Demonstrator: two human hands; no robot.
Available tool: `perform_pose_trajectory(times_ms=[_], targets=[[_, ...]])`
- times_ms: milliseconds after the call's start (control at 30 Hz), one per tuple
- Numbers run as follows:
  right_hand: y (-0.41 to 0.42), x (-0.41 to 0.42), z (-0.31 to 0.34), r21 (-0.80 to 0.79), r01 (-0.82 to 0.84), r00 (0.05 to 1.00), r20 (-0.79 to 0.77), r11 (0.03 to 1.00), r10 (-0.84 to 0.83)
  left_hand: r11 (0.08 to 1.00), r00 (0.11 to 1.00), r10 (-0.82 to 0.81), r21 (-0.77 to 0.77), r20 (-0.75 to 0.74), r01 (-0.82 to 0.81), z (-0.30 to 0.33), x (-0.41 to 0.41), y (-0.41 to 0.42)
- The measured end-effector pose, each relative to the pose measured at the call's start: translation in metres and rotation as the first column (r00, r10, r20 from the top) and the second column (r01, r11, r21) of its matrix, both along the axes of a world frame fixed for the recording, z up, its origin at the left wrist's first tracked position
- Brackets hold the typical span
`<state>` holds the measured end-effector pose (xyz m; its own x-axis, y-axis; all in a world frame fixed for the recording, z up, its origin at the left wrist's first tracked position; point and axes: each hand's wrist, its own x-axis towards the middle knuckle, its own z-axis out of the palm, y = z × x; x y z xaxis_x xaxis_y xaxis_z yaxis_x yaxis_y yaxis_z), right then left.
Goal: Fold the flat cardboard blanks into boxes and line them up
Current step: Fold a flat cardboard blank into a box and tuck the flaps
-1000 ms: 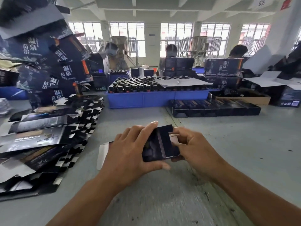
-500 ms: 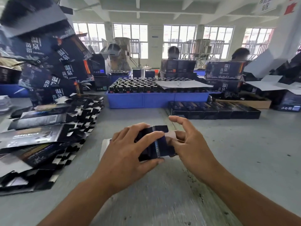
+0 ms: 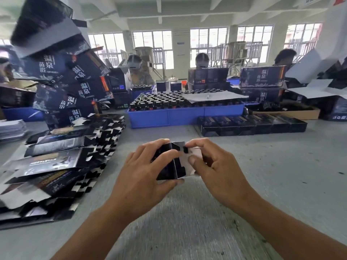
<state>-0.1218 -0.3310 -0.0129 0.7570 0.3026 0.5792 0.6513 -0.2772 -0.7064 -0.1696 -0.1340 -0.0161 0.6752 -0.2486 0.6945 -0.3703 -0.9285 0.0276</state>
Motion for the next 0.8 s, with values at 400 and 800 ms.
perform_pose_trajectory(times_ms=[400, 800], targets=[[-0.003, -0.007, 0.007, -0.167, -0.126, 0.985, -0.139, 0.978, 0.103, 0.999, 1.000, 0.021, -0.025, -0.013, -0.021, -0.003, 0.000, 0.005], [0.005, -0.012, 0.001, -0.036, 0.036, 0.999, -0.038, 0.999, -0.037, 1.000, 1.000, 0.014, -0.022, -0.002, -0.014, -0.005, -0.001, -0.005]])
